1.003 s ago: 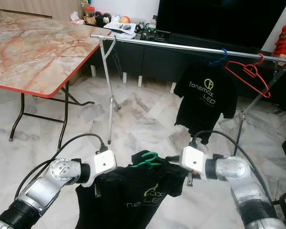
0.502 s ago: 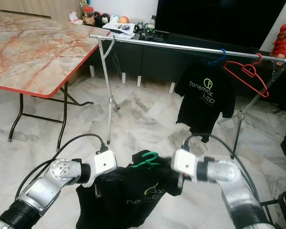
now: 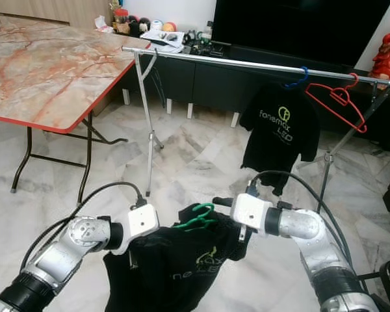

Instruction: Hang hanger

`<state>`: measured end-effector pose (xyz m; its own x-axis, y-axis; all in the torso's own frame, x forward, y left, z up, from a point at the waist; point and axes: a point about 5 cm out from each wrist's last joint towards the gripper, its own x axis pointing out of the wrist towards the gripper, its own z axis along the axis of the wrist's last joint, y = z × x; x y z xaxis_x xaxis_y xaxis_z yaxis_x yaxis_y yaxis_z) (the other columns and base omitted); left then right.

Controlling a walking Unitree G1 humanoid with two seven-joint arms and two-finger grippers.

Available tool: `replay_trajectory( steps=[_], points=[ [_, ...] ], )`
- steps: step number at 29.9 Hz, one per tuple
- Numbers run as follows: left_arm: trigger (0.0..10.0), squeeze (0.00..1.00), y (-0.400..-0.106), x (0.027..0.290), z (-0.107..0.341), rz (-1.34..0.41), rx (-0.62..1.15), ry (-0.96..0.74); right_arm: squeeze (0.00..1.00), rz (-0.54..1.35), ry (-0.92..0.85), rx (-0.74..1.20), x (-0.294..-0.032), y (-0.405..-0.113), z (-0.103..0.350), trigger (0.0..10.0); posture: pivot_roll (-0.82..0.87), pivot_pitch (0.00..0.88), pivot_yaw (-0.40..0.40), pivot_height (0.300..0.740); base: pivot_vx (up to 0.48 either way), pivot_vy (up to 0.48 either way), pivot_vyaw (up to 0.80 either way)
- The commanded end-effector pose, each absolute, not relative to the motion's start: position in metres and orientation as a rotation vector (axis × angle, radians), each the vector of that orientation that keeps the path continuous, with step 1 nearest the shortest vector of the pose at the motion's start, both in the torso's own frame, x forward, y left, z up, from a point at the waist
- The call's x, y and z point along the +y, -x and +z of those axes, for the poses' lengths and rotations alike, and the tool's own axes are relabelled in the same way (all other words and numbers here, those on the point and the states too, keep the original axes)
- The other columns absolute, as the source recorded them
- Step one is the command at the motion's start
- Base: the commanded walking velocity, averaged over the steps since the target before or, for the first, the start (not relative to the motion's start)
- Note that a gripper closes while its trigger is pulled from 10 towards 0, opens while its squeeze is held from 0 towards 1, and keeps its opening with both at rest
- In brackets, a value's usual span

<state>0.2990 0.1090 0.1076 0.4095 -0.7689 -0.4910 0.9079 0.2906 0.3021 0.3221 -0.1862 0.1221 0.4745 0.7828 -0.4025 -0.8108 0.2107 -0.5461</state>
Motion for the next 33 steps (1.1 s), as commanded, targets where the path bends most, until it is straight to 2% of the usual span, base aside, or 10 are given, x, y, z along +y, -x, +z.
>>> replay_trajectory(
  steps=[1, 9, 15, 17, 20, 25, 33],
  points=[
    [10.0, 0.00, -0.299, 0.106, 0.110, -1.149, 0.258, -0.593, 0.00, 1.105, 0.834, 0.053, -0.191, -0.323, 0.123, 10.0, 0.08, 0.075, -0.115, 0.740, 0.000, 0.000, 0.00],
    [10.0, 0.00, -0.299, 0.106, 0.111, -1.153, 0.263, -0.594, 0.00, 1.082, 0.929, 0.027, -0.190, -0.325, 0.120, 10.0, 0.09, 0.075, -0.114, 0.740, 0.000, 0.000, 0.00],
    [10.0, 0.00, -0.298, 0.106, 0.111, -1.155, 0.265, -0.595, 0.00, 1.000, 0.962, -0.092, -0.183, -0.332, 0.129, 10.0, 0.09, 0.074, -0.114, 0.740, 0.000, 0.000, 0.00],
    [10.0, 0.00, -0.299, 0.106, 0.111, -1.155, 0.265, -0.596, 0.00, 1.021, 1.038, -0.118, -0.180, -0.332, 0.128, 10.0, 0.09, 0.073, -0.112, 0.740, 0.000, 0.000, 0.00],
    [10.0, 0.00, -0.299, 0.107, 0.111, -1.155, 0.266, -0.596, 0.00, 1.048, 1.042, -0.128, -0.177, -0.330, 0.126, 10.0, 0.09, 0.075, -0.114, 0.740, 0.000, 0.000, 0.00],
    [10.0, 0.00, -0.299, 0.107, 0.111, -1.152, 0.266, -0.594, 0.00, 1.199, 1.087, -0.054, -0.174, -0.319, 0.108, 10.0, 0.09, 0.077, -0.115, 0.740, 0.000, 0.000, 0.00],
    [10.0, 0.00, -0.298, 0.107, 0.110, -1.152, 0.267, -0.594, 0.00, 1.186, 1.209, -0.011, -0.180, -0.320, 0.099, 10.0, 0.09, 0.077, -0.115, 0.740, 0.000, 0.000, 0.00]
  ],
)
